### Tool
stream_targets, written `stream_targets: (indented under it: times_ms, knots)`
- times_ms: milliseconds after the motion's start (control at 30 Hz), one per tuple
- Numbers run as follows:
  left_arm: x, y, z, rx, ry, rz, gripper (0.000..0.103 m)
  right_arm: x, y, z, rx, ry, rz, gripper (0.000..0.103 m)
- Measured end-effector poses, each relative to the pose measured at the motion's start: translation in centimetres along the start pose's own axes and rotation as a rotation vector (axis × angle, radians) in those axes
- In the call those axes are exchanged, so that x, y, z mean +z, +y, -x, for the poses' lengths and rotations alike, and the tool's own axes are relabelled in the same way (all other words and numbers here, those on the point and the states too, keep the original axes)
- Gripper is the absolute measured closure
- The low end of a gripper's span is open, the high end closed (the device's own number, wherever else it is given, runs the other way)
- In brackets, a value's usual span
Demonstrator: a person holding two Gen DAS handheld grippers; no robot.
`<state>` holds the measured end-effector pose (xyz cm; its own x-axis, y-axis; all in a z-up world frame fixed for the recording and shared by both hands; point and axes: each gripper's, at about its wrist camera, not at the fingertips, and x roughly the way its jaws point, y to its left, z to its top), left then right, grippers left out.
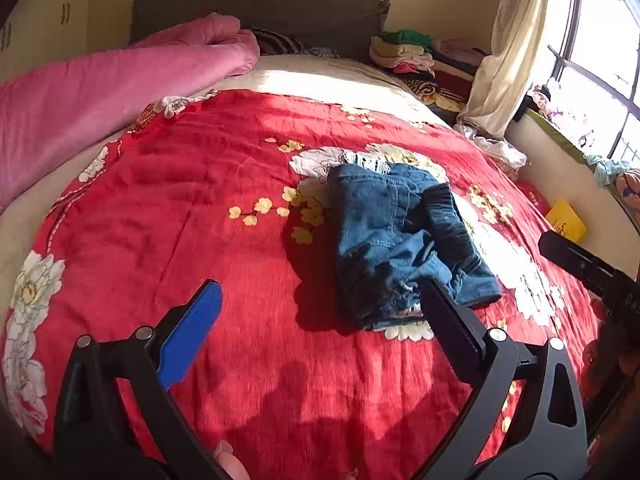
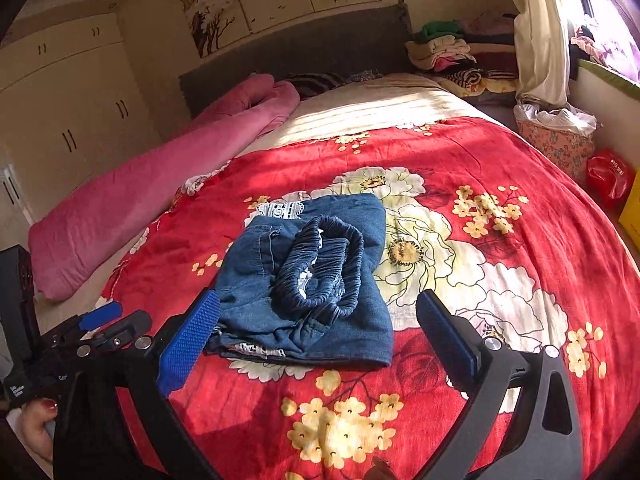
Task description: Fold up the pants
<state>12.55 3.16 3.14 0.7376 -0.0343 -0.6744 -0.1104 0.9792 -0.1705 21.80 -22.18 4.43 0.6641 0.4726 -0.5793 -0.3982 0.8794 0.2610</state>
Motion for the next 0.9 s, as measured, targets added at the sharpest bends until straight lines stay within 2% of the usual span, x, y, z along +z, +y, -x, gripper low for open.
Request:
stream_targets:
  times_ms: [300, 567, 900]
  knots:
    - [-3.5, -0.1, 1.4, 0.020, 0.034, 0.014, 0.010, -2.1, 0.7, 2.0, -0.014, 0.022, 0.004, 0.005]
    - [-4.9, 0.2, 2.5, 0.044, 0.033, 0.032, 0.010, -4.8, 1.0, 2.5, -0.035, 0.059, 0.012, 0.005]
    - [-7.2, 0.0, 2.6, 0.055, 0.065, 0.024, 0.010, -7.4, 0.6, 3.0, -0.023, 0.075, 0.016, 0.005]
